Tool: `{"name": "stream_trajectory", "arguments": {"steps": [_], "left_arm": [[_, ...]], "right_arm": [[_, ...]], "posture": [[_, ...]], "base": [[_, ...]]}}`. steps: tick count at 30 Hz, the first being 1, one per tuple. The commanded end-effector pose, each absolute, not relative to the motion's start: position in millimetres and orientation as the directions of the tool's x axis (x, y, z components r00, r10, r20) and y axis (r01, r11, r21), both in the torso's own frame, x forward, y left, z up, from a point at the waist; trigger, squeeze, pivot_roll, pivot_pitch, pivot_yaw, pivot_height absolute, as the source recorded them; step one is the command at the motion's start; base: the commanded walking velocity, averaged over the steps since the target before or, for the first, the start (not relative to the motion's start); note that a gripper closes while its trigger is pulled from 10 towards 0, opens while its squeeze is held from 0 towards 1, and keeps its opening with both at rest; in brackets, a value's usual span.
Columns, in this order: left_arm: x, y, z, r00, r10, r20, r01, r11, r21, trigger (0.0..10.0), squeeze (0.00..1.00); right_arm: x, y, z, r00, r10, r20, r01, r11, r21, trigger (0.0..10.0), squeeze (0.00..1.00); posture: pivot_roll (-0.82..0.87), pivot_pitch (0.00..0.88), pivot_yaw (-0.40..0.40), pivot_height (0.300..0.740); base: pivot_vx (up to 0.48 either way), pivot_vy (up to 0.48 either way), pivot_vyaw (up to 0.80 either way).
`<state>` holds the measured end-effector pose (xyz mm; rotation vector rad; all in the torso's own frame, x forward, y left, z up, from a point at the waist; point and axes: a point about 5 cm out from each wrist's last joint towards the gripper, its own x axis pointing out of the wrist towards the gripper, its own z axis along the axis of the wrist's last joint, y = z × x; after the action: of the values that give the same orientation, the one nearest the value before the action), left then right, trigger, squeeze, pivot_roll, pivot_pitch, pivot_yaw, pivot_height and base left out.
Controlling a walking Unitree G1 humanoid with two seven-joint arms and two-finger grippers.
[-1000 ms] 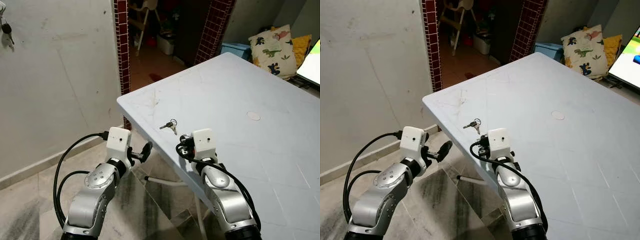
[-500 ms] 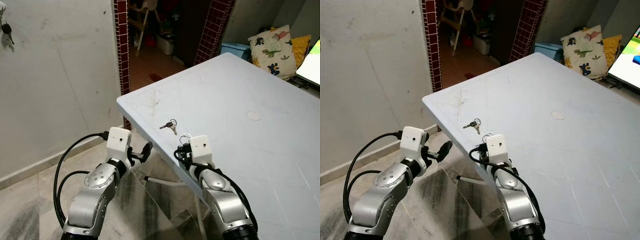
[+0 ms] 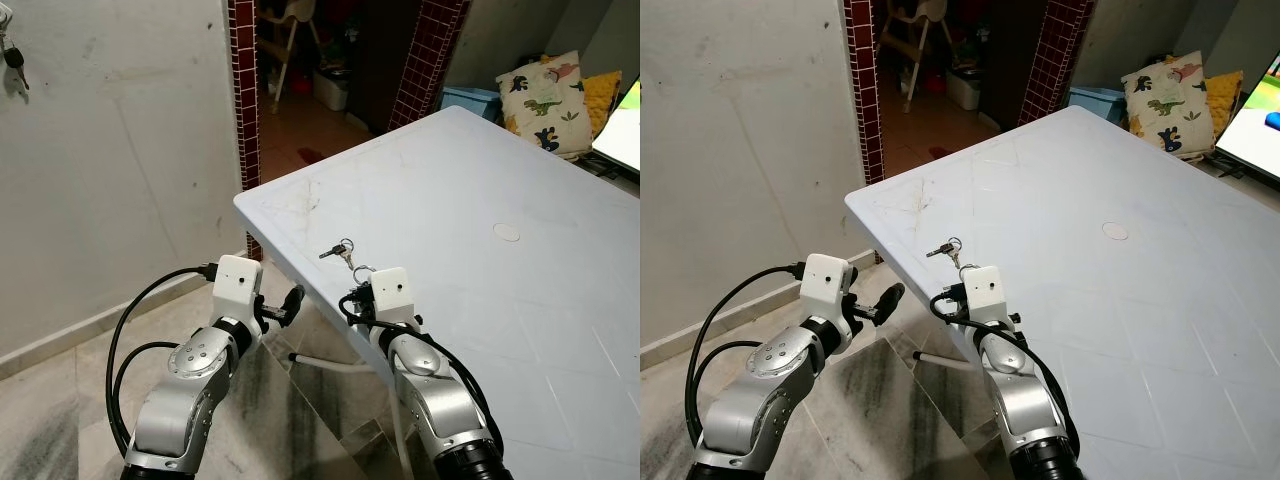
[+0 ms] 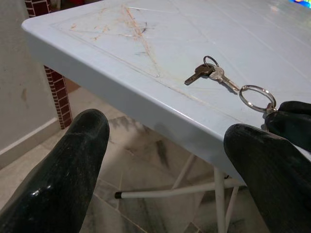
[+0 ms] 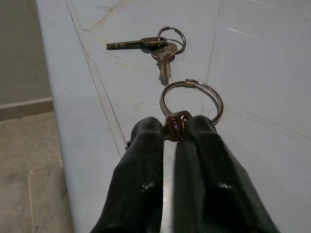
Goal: Hang keys on a hook
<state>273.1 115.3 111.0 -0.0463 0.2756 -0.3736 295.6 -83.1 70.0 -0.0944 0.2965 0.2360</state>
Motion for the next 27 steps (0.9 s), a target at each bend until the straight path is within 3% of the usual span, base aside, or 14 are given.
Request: {"name": "stream_trajectory", "arguments": {"steps": [1, 21, 27], "left_arm": [[272, 114, 113, 0.89, -0.377, -0.257, 0.365, 0.926, -0.093, 10.0, 0.0], [271, 114, 113, 0.886, -0.382, -0.264, 0.371, 0.924, -0.09, 10.0, 0.0], [272, 114, 113, 0.887, -0.38, -0.264, 0.369, 0.925, -0.092, 10.0, 0.0]], "right_arm": [[295, -86, 63, 0.922, 0.205, -0.328, -0.236, 0.97, -0.058, 0.0, 0.0], [297, -95, 62, 0.932, 0.153, -0.328, -0.184, 0.981, -0.067, 0.0, 0.0], [306, -104, 89, 0.982, 0.094, -0.165, -0.103, 0.994, -0.047, 0.0, 0.0]], "posture": [[0.15, 0.027, -0.093, 0.74], [0.15, 0.032, -0.085, 0.74], [0.15, 0.033, -0.087, 0.74]], "base": [[0.0, 0.0, 0.0], [0.0, 0.0, 0.0], [0.0, 0.0, 0.0]]}}
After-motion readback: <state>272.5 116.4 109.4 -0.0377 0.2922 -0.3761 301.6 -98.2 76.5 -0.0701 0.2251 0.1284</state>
